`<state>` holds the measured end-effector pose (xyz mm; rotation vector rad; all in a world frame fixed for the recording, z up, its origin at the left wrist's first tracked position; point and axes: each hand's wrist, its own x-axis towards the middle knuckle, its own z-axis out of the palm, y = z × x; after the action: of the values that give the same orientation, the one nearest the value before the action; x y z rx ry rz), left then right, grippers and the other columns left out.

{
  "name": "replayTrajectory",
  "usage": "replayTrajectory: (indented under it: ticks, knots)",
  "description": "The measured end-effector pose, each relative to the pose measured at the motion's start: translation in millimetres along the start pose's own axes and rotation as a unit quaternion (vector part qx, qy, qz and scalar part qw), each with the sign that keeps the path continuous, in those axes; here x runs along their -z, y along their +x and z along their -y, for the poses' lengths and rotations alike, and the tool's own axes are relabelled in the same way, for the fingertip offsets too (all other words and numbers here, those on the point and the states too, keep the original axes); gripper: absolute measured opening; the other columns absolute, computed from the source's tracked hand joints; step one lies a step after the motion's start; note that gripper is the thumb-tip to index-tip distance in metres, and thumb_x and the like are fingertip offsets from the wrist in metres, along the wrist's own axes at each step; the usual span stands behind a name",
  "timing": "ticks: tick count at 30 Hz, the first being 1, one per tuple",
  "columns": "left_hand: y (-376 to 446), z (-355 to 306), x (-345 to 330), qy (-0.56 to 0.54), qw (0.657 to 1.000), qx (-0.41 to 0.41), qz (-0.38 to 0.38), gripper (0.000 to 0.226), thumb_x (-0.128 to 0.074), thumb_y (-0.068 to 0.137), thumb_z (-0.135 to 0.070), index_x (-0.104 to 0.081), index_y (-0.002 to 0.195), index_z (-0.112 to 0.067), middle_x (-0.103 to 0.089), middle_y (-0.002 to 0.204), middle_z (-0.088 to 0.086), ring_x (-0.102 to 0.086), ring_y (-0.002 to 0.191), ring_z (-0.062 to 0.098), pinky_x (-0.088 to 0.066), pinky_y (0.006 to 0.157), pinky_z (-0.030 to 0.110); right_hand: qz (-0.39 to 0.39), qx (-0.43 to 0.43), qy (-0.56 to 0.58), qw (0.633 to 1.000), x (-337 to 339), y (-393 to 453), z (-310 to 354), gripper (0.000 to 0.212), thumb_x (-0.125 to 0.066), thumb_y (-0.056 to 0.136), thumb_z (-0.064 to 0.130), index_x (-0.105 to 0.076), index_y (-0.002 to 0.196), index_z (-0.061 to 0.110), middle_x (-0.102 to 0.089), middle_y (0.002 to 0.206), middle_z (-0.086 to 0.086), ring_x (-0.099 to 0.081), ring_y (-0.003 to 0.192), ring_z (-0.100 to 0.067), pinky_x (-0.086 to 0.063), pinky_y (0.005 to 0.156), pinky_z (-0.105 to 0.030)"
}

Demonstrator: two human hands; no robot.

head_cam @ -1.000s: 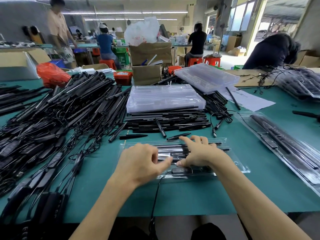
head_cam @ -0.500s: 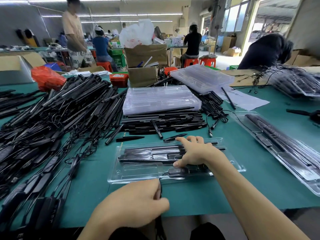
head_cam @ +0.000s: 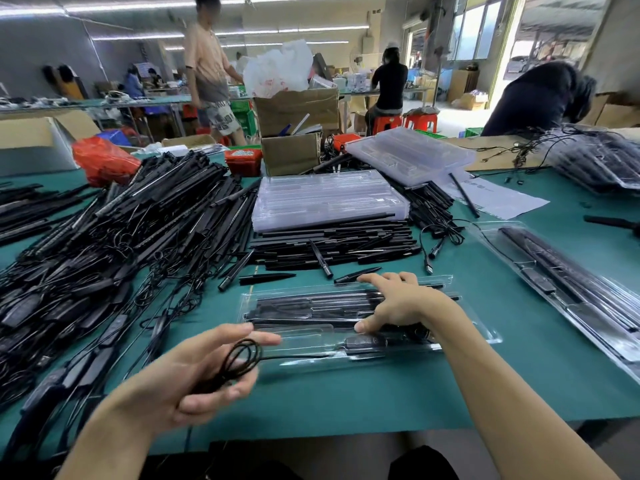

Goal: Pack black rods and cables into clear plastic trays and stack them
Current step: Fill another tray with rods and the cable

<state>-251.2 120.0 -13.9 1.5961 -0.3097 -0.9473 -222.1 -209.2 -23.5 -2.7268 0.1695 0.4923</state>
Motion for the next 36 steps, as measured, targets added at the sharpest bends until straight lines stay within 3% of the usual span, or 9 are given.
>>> replayTrajectory:
  ticks: [6,11,16,19,23,25,31,34,36]
  knots:
    - [-25,-13,15,0.147,0.985,0.088,-0.035,0.053,-0.086,0.068,-0.051,-0.059,0.113,-0.044,-0.065,0.074,0.016,-0.061,0.052,0.026,-0.045,0.046,0.026,-0.006,0.004,0.017,1.0,1,0,-2,0.097,-0.078,0.073,0.061,-0.023,0.151,0.045,-0.024,0.159,0.0,-0.004,0.148,-0.027,-0.017,0.118,-0.06]
    - [-31,-20,21,0.238,0.957,0.118,-0.116,0.077,-0.092,0.064,-0.046,-0.041,0.118,-0.03,-0.071,0.078,0.012,-0.059,0.052,0.025,-0.045,0.047,0.028,-0.013,0.006,0.019,1.0,1,1,-4,0.094,-0.078,0.072,0.062,-0.026,0.149,0.045,-0.029,0.156,0.001,-0.007,0.148,-0.025,-0.019,0.118,-0.056]
    - [-29,-24,24,0.335,0.909,0.152,-0.197,0.046,-0.069,0.082,-0.055,-0.055,0.1,-0.015,-0.07,0.064,0.007,-0.036,0.037,0.013,-0.027,0.04,0.021,-0.009,0.008,0.03,0.999,2,1,-6,0.092,-0.079,0.071,0.062,-0.028,0.147,0.047,-0.029,0.156,0.002,-0.006,0.148,-0.024,-0.019,0.118,-0.057]
    - [-29,-32,17,0.43,0.855,0.183,-0.226,0.048,-0.053,0.091,-0.065,-0.059,0.09,-0.017,-0.07,0.057,0.001,-0.041,0.036,0.007,-0.037,0.046,0.022,-0.012,0.01,0.038,0.999,1,2,-7,0.09,-0.08,0.071,0.061,-0.03,0.145,0.048,-0.03,0.155,0.001,-0.007,0.147,-0.025,-0.019,0.118,-0.057]
    - [-31,-53,19,0.49,0.761,0.088,-0.417,0.06,-0.051,0.069,-0.087,-0.061,0.08,-0.029,-0.062,0.046,-0.007,-0.054,0.041,0.008,-0.042,0.052,0.024,-0.013,0.012,0.044,0.999,0,2,-7,0.088,-0.079,0.072,0.061,-0.03,0.144,0.048,-0.03,0.155,0.001,-0.006,0.147,-0.025,-0.018,0.118,-0.058]
    - [-31,-63,28,0.483,0.75,0.012,-0.452,0.056,-0.058,0.062,-0.088,-0.06,0.077,-0.034,-0.059,0.047,-0.008,-0.053,0.044,0.01,-0.043,0.053,0.026,-0.014,0.014,0.047,0.999,0,3,-8,0.088,-0.079,0.072,0.061,-0.03,0.144,0.048,-0.029,0.155,0.001,-0.006,0.147,-0.026,-0.017,0.118,-0.058]
    - [-5,-74,45,0.526,0.699,-0.212,-0.436,0.023,-0.082,0.077,-0.036,-0.061,0.068,-0.033,-0.059,0.056,-0.011,-0.057,0.055,0.008,-0.046,0.058,0.028,-0.031,0.019,0.048,0.998,-3,1,-9,0.088,-0.079,0.071,0.062,-0.031,0.144,0.049,-0.031,0.154,0.003,-0.009,0.147,-0.024,-0.019,0.117,-0.054]
    - [12,-64,47,0.612,0.692,-0.123,-0.363,0.024,-0.074,0.085,-0.022,-0.062,0.073,-0.04,-0.063,0.081,-0.015,-0.057,0.088,0.01,-0.035,0.095,0.036,-0.047,0.022,0.045,0.998,-5,1,-10,0.086,-0.079,0.07,0.063,-0.033,0.142,0.051,-0.032,0.152,0.005,-0.011,0.146,-0.024,-0.019,0.115,-0.052]
    - [17,-52,44,0.606,0.707,-0.101,-0.351,0.026,-0.064,0.091,-0.017,-0.064,0.082,-0.042,-0.064,0.093,-0.019,-0.055,0.101,0.005,-0.024,0.099,0.031,-0.054,0.026,0.053,0.997,-7,1,-11,0.085,-0.08,0.07,0.062,-0.034,0.141,0.051,-0.034,0.15,0.005,-0.012,0.145,-0.024,-0.019,0.113,-0.052]
